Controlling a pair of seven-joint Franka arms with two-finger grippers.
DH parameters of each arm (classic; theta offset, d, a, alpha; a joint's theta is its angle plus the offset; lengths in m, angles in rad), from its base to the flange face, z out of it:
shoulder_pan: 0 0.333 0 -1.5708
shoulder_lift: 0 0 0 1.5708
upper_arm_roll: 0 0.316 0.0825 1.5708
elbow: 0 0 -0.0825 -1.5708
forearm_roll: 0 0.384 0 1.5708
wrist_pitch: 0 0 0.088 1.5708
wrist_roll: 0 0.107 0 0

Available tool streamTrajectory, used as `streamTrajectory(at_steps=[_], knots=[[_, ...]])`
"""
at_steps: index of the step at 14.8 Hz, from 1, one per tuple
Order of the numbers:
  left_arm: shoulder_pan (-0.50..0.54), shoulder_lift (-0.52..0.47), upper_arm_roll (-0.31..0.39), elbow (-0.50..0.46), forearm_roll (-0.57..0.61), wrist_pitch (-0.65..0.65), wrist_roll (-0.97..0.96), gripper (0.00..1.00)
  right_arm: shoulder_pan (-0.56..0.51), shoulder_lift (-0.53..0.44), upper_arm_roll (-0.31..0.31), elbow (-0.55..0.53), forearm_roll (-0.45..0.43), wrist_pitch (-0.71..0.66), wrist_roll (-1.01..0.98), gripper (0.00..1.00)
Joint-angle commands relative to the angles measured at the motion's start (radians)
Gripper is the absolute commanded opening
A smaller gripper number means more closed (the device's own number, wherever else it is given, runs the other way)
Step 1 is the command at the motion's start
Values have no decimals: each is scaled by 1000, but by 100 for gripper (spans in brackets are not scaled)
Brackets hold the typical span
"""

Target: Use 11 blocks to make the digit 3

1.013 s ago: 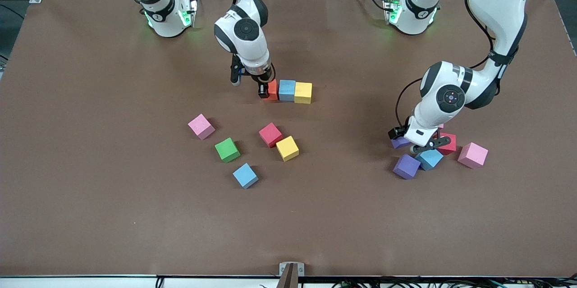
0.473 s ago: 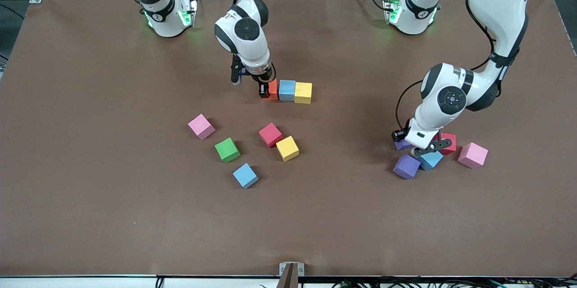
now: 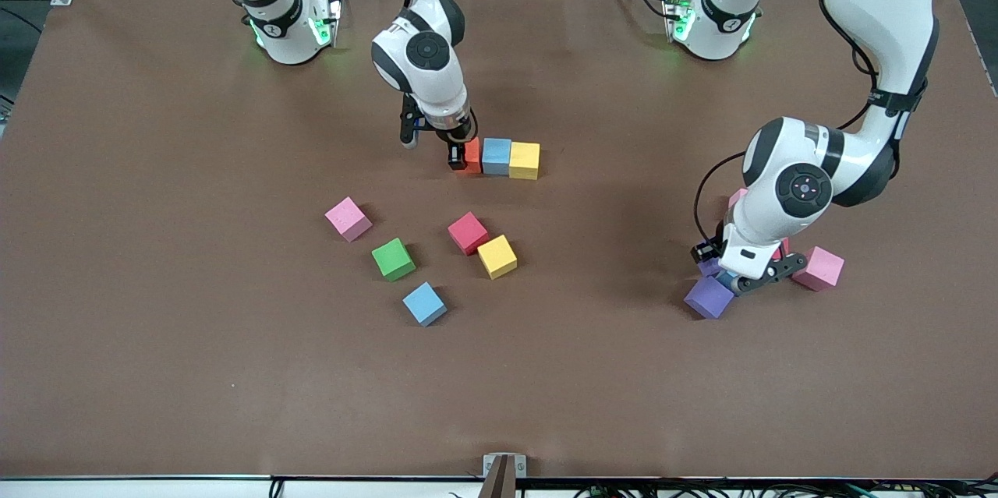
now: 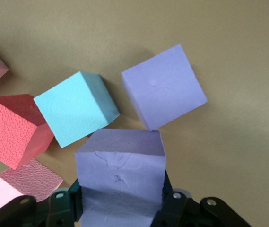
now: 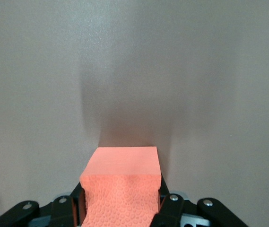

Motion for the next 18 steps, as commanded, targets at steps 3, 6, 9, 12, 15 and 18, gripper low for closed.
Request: streamTrajectory(at_steps=[3, 6, 9, 12, 15, 18], knots=[[-9, 58, -5, 99, 9, -25, -24, 42, 19, 32, -10, 23, -5, 16, 14, 0], [-4, 56, -5, 102, 8, -32, -26, 42, 19, 44, -10, 36, -5, 16, 14, 0], [-9, 62, -5, 99, 8, -34, -41, 42, 27, 44, -10, 36, -5, 16, 14, 0], [-7, 55, -10, 96, 9, -34, -50, 42, 27, 44, -10, 36, -6, 10, 11, 1], [-7, 55, -10, 96, 8, -42, -50, 42, 27, 44, -10, 36, -6, 10, 7, 1], [-7, 53, -10, 99, 9, -55, -49, 42, 27, 44, -10, 36, -6, 8, -18, 1]])
